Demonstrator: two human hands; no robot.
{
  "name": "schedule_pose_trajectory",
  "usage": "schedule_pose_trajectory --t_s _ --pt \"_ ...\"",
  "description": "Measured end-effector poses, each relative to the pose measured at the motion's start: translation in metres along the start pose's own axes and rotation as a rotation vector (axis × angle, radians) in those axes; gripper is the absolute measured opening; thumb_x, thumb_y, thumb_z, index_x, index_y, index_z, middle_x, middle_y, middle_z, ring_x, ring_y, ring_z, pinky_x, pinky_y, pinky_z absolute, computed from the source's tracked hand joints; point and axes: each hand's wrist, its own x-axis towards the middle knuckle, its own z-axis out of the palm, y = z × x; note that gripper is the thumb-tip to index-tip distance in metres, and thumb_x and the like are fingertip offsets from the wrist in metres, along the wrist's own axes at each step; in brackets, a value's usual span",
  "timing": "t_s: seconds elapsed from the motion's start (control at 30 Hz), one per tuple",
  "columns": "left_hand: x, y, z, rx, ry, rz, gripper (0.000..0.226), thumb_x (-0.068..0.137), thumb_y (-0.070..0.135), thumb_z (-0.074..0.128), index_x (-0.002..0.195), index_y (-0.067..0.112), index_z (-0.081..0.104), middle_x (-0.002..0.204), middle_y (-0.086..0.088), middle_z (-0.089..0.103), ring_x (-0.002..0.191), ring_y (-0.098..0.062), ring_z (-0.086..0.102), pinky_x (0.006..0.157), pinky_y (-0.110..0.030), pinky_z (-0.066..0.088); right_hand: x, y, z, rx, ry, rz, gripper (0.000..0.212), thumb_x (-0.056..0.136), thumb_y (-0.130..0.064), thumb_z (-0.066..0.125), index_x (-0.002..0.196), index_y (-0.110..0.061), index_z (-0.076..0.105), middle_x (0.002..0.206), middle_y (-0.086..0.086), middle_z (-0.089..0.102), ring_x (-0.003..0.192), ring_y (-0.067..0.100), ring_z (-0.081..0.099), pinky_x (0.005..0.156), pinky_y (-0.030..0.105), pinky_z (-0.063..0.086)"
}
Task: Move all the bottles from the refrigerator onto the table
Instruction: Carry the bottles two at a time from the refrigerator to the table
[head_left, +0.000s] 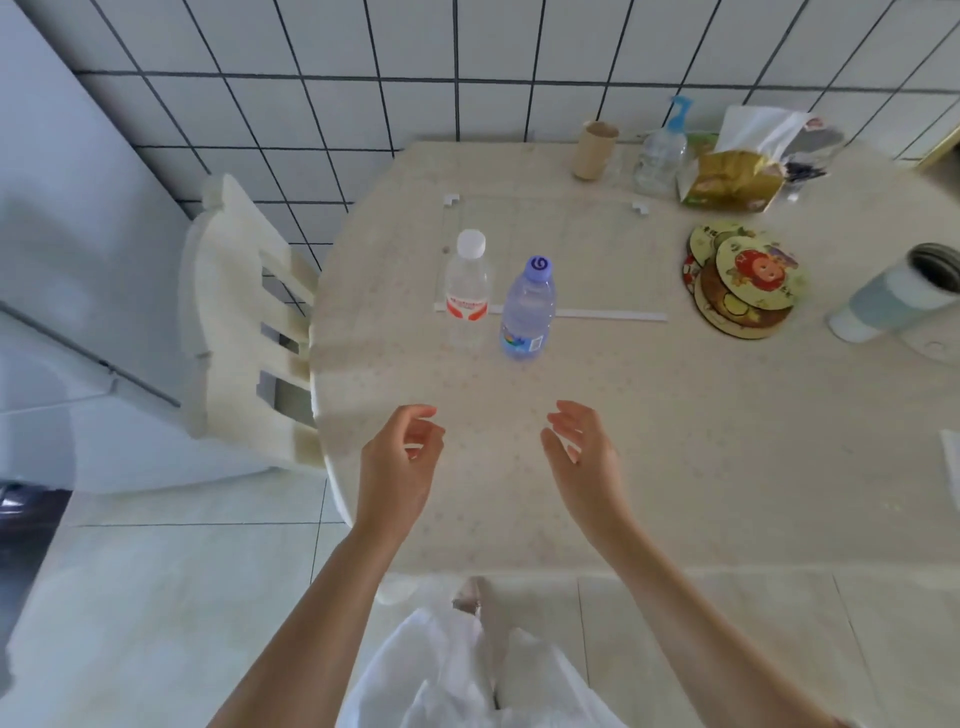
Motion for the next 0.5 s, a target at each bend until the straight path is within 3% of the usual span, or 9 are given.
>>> schedule_pose_trajectory --t_s 0.2,0.5 --pt "-0.097 -0.015 -0.015 -0.011 0.076 -0.080 0.022 0.091 0.010 0.061 0.102 0.029 0.062 0.085 0.011 0.071 0.081 0.002 0.065 0.070 -0.005 0.045 -0.076 0.018 -0.016 -0.004 -0.112 -0.042 0.030 0.092 -0.015 0.059 0.119 -0.024 0.052 0.109 -0.005 0.064 0.109 0.011 0.062 0.097 0.038 0.049" --pt "-0.281 -0.029 -0.026 0.029 0.236 -0.237 0.017 0.091 0.010 0.060 0.102 0.022 0.065 0.083 0.011 0.072 0.079 0.003 0.066 0.067 -0.003 0.045 -0.205 0.040 -0.043 -0.073 -0.406 -0.147 0.029 0.094 -0.022 0.058 0.122 -0.017 0.054 0.111 -0.004 0.063 0.107 0.008 0.061 0.097 0.035 0.049"
